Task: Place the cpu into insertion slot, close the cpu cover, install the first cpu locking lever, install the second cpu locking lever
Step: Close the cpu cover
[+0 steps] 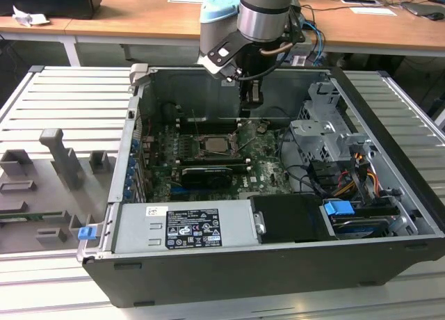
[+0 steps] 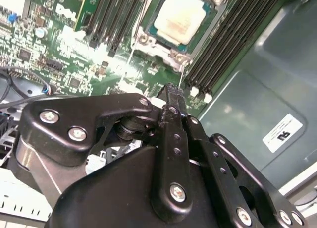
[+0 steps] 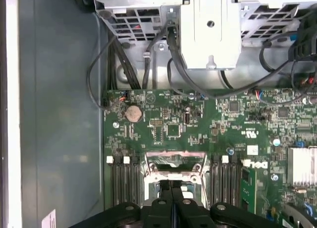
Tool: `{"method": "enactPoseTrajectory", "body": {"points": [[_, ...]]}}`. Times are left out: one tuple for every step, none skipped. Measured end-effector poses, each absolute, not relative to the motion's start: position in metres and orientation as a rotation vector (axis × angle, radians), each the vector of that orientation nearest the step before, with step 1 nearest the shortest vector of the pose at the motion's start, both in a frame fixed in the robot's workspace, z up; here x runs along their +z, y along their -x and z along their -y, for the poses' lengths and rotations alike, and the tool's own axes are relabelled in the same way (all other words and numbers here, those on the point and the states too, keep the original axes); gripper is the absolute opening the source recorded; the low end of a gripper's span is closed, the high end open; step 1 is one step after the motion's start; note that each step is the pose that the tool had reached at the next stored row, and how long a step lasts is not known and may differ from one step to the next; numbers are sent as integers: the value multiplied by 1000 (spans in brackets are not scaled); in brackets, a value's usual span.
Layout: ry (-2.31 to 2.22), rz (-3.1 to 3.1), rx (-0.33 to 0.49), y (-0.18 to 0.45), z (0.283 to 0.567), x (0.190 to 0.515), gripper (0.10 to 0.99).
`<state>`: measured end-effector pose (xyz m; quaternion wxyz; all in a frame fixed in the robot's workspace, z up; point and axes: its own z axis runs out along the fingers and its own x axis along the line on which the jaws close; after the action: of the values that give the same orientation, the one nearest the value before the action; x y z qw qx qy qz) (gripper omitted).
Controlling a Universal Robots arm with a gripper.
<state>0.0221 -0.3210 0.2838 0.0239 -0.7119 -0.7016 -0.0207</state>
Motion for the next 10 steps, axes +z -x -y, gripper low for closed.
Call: {"method": "enactPoseTrajectory", "body": {"points": [[2203,2172,-64,-22,321,284,106],[2203,2175,-67,-22,321,283,106],[2203,2176,-69,-22,321,282,106],[2203,2177,-69,-22,321,282,106],[2203,2177,-69,-22,321,281,106],[2199,2181,-69,-22,321,281,106],[2192,2188,-69,-22,321,281,106],[2181,2198,-69,-23,321,281,106],[2163,2215,-68,-23,321,281,106],[2142,2235,-67,-23,321,281,106]]}}
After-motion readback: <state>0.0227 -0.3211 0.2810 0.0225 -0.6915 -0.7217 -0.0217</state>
